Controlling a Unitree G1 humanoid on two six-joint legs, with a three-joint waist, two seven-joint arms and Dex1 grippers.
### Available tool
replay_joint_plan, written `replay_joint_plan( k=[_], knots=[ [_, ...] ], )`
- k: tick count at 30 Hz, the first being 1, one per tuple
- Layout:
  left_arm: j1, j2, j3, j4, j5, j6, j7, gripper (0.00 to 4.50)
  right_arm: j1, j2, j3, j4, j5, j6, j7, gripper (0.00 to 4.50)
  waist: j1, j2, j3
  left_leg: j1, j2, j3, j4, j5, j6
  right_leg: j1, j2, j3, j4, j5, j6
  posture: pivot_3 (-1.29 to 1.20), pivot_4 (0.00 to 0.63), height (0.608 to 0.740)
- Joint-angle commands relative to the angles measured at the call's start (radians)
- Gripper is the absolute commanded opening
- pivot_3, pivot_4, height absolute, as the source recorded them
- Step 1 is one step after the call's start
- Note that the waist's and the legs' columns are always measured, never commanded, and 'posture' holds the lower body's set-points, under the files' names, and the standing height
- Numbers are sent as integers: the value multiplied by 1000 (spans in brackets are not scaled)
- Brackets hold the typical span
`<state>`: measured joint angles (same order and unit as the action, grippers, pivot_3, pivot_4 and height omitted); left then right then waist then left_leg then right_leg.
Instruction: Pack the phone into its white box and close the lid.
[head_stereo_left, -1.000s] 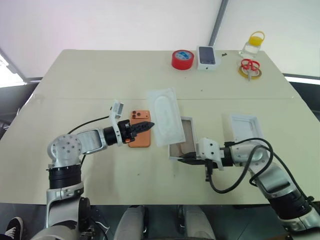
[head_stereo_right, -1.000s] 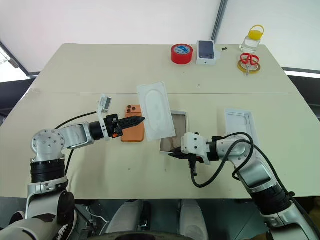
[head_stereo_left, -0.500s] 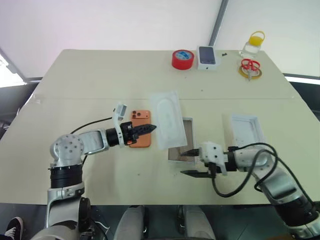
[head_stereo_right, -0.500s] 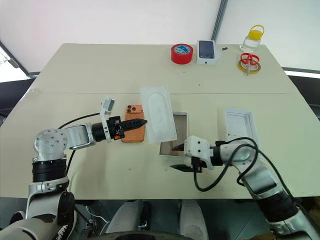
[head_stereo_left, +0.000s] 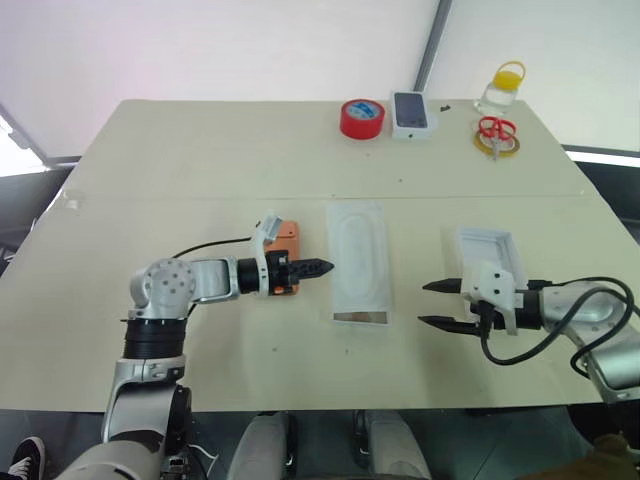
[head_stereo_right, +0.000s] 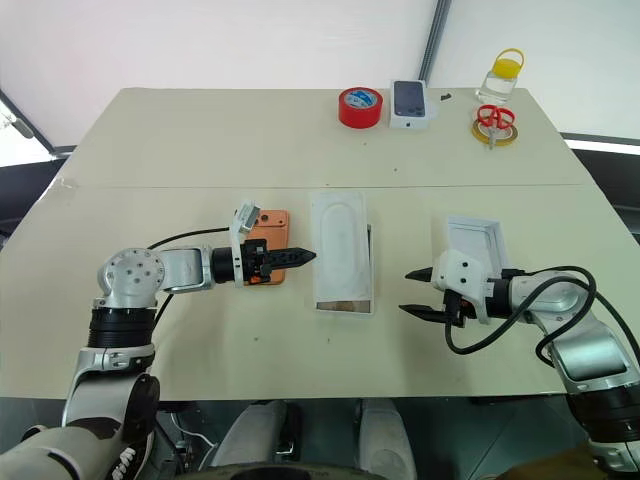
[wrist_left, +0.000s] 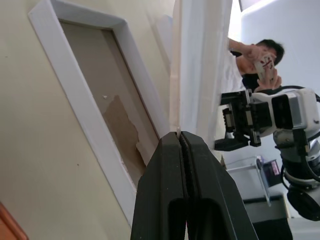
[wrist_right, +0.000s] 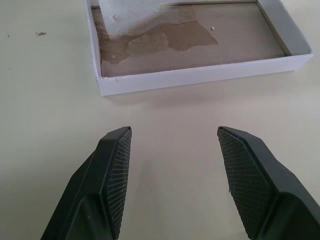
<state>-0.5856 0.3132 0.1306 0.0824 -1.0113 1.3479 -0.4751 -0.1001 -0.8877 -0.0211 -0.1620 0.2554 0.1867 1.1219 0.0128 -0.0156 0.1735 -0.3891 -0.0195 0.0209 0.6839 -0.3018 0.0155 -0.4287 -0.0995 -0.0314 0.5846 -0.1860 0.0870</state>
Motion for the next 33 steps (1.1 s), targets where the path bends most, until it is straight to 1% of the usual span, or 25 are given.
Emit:
replay_joint_plan(
  k=[1,4,7,10,14,17,20,21,23,24,25,26,27,28,30,33],
  knots=[
    [-24,-3,-14,8,18,-16,-39,0,2,7,-24,-22,4,-18,-21,2847,1,0,0,0,0,0,0,0,0,0,0,0,0,0,0,0,150,740],
    [-32,-6,-20,19,32,-15,-55,0,2,6,-29,-16,2,-24,-30,2847,1,0,0,0,-1,0,0,0,0,0,0,0,0,0,0,0,150,740],
    [-41,-6,-34,35,46,-15,-78,928,-4,9,-33,-18,7,-20,-41,2912,1,0,0,0,-1,0,0,0,0,0,-1,0,0,0,0,0,150,740],
    [-35,9,-71,5,79,-42,-108,2308,-3,9,-32,-22,7,-19,-50,2912,1,0,0,0,-1,0,0,0,0,0,-1,0,0,0,0,0,150,740],
    [-53,16,-58,2,84,-52,-126,2308,-20,23,-33,-30,20,-12,-68,2912,0,0,0,0,0,0,0,0,0,0,-1,0,0,0,0,0,150,740],
    [-56,40,-57,-26,96,-69,-140,2308,-68,55,-41,-46,65,20,-86,2912,-2,0,0,0,0,0,0,0,0,0,0,0,0,0,0,0,150,740],
    [-32,60,-54,-83,142,-188,-168,2308,-112,95,-40,-61,112,54,-94,2912,0,0,0,0,0,0,0,0,0,0,0,0,0,0,0,0,150,740],
    [-20,66,-53,-97,168,-240,-172,2337,-129,112,-33,-58,117,72,-112,2655,0,0,0,0,0,0,0,0,0,0,0,0,0,0,0,0,150,740],
    [21,92,-69,-132,253,-399,-211,2345,-152,146,11,-56,77,45,-137,2121,-1,0,0,0,0,0,0,0,0,0,-1,0,0,0,0,0,150,740],
    [44,111,-89,-141,305,-468,-220,2345,-160,162,33,-51,48,19,-149,1587,0,0,0,0,0,0,0,0,0,0,-1,1,0,0,0,0,150,740],
    [82,139,-122,-157,388,-605,-262,2345,-167,181,58,-49,28,13,-159,1085,-1,0,0,0,0,0,0,0,0,0,-1,1,0,0,0,0,150,740],
    [111,164,-143,-166,429,-676,-300,2345,-172,197,81,-46,11,10,-166,616,-3,0,0,0,0,0,0,0,0,0,-1,0,-1,0,0,0,150,740],
    [137,188,-154,-167,454,-710,-324,2345,-178,212,109,-38,-13,0,-172,71,-2,1,0,0,0,1,-1,0,0,-1,-2,1,-1,0,-1,0,150,740],
    [162,213,-165,-166,491,-776,-355,2345,-188,225,142,-26,-42,-6,-176,71,-1,1,0,0,0,1,-1,0,0,-1,-2,1,-1,0,-1,0,150,740],
    [204,238,-133,-165,493,-832,-391,2345,-212,241,236,-2,-135,-28,-178,71,-2,1,0,-1,0,1,-1,0,0,-2,-2,1,-1,1,-1,0,150,740],
    [231,219,-92,-165,506,-914,-370,2345,-274,236,334,72,-277,-60,-191,71,4,1,0,-1,-1,1,0,0,0,-2,-3,0,-1,1,-2,0,150,740]
  ],
)
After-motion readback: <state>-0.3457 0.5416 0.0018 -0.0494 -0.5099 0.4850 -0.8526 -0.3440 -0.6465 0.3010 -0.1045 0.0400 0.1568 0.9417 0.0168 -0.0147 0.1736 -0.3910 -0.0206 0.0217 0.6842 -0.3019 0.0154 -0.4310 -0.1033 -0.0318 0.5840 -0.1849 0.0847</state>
